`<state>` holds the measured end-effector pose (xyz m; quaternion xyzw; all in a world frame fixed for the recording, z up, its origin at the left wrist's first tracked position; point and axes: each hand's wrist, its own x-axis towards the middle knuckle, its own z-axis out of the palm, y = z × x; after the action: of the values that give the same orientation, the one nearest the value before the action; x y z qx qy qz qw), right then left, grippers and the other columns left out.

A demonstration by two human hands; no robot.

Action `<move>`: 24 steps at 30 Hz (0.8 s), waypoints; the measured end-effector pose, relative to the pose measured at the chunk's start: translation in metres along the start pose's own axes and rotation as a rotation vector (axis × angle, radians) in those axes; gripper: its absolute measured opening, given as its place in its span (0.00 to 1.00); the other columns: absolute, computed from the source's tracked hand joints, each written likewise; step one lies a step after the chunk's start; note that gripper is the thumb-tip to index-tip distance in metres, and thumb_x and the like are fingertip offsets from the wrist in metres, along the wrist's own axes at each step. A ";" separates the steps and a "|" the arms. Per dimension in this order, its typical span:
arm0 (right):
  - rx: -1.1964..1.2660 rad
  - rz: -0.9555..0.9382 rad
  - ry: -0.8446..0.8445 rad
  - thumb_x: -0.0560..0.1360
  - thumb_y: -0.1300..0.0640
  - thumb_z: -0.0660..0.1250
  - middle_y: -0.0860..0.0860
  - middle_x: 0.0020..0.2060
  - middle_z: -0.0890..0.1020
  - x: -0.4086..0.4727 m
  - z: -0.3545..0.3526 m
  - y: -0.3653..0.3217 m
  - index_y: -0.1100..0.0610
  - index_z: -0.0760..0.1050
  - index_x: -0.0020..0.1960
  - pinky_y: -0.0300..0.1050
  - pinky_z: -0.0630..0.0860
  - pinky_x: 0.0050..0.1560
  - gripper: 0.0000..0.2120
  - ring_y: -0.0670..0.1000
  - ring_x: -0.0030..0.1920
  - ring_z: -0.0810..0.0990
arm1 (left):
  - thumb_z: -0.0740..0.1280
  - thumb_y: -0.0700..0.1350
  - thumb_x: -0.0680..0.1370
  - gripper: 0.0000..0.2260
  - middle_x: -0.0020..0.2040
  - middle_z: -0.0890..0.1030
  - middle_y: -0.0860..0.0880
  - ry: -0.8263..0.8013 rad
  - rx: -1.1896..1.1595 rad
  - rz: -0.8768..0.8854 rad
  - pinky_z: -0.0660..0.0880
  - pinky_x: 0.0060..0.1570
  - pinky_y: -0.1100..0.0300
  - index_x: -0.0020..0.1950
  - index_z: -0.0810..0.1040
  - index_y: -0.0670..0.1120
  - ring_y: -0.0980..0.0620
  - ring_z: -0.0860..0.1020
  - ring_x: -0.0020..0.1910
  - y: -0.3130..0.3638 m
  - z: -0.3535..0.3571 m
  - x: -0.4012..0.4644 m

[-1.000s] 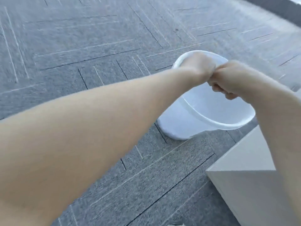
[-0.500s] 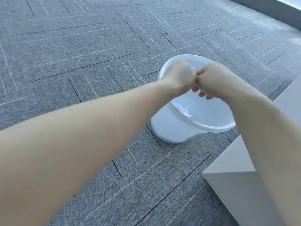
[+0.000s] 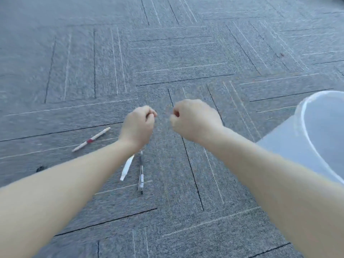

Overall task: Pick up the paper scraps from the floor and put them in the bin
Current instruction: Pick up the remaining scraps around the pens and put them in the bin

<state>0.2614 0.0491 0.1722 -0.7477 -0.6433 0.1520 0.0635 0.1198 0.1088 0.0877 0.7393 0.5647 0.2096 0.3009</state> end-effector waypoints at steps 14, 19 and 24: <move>-0.062 0.316 -0.465 0.75 0.52 0.61 0.50 0.39 0.80 0.010 0.204 -0.072 0.56 0.72 0.51 0.46 0.76 0.42 0.09 0.54 0.40 0.80 | 0.64 0.48 0.77 0.19 0.59 0.71 0.45 0.187 0.433 -0.352 0.71 0.53 0.51 0.66 0.69 0.46 0.45 0.70 0.57 -0.195 -0.040 -0.062; 0.157 0.469 -0.294 0.73 0.51 0.59 0.50 0.35 0.78 0.018 0.209 -0.082 0.56 0.73 0.46 0.43 0.72 0.34 0.09 0.51 0.34 0.78 | 0.64 0.53 0.77 0.19 0.59 0.72 0.44 0.057 0.587 -0.322 0.69 0.55 0.51 0.64 0.69 0.45 0.45 0.70 0.57 -0.209 -0.040 -0.018; 0.286 0.460 -0.163 0.78 0.51 0.54 0.54 0.40 0.79 0.025 0.225 -0.105 0.57 0.65 0.54 0.49 0.72 0.39 0.11 0.57 0.39 0.77 | 0.62 0.49 0.79 0.11 0.51 0.75 0.45 -0.049 0.598 -0.319 0.70 0.46 0.53 0.55 0.72 0.43 0.47 0.72 0.47 -0.214 -0.033 -0.002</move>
<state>0.0965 0.0679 -0.0136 -0.8429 -0.4316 0.3112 0.0803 -0.0544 0.1528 -0.0341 0.7019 0.7025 -0.0330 0.1130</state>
